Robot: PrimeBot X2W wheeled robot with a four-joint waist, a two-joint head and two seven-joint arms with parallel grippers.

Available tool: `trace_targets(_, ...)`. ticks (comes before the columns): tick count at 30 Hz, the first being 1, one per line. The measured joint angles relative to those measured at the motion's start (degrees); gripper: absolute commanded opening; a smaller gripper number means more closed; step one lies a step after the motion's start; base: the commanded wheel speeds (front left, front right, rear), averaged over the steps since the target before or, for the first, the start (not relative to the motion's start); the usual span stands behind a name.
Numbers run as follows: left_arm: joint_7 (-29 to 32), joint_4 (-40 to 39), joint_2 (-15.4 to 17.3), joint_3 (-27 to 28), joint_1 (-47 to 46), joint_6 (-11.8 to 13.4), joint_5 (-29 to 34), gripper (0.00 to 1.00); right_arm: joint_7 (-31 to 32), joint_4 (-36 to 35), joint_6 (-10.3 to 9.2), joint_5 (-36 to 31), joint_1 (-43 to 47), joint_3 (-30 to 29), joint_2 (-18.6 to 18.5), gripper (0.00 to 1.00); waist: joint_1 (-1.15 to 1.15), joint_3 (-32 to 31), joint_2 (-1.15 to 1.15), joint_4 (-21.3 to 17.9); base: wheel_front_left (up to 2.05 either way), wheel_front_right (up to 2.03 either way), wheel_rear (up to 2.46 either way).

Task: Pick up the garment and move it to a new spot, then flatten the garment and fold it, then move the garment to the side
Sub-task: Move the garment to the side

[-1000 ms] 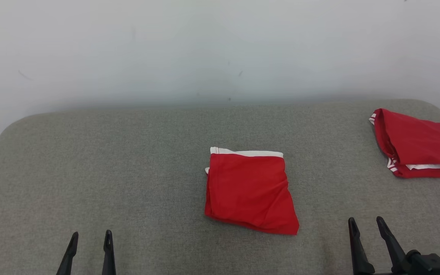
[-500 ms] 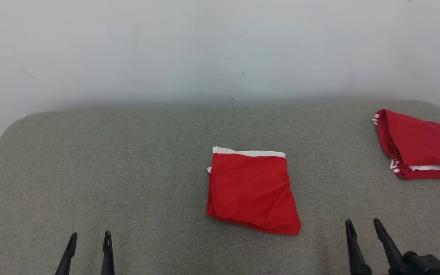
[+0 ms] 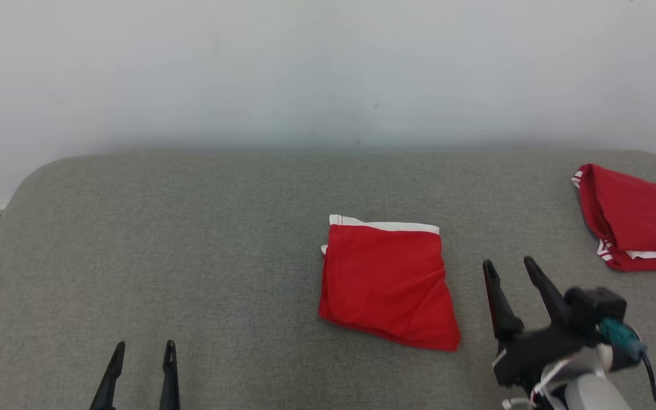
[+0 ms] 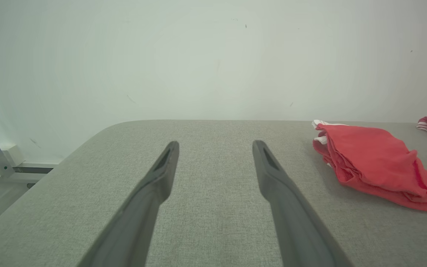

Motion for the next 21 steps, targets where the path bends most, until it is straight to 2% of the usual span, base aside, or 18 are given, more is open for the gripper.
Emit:
trace_targets(13, 0.0, 0.51, -0.32, -3.1, -3.2, -0.13, 0.05, 1.0, 6.31, 18.79, 0.0, -0.57, -15.11, 0.66, -0.7, 1.0, 0.01, 3.71, 0.0, 4.27, 0.0, 0.0, 0.0)
trace_targets(21, 0.0, 1.52, -0.4, -3.86, -6.02, -0.36, -0.12, 1.0, 7.0, 29.66, 0.0, 0.14, -20.91, 2.01, -0.26, 1.0, 0.01, 6.84, 0.01, 6.47, 0.0, 0.0, 0.0)
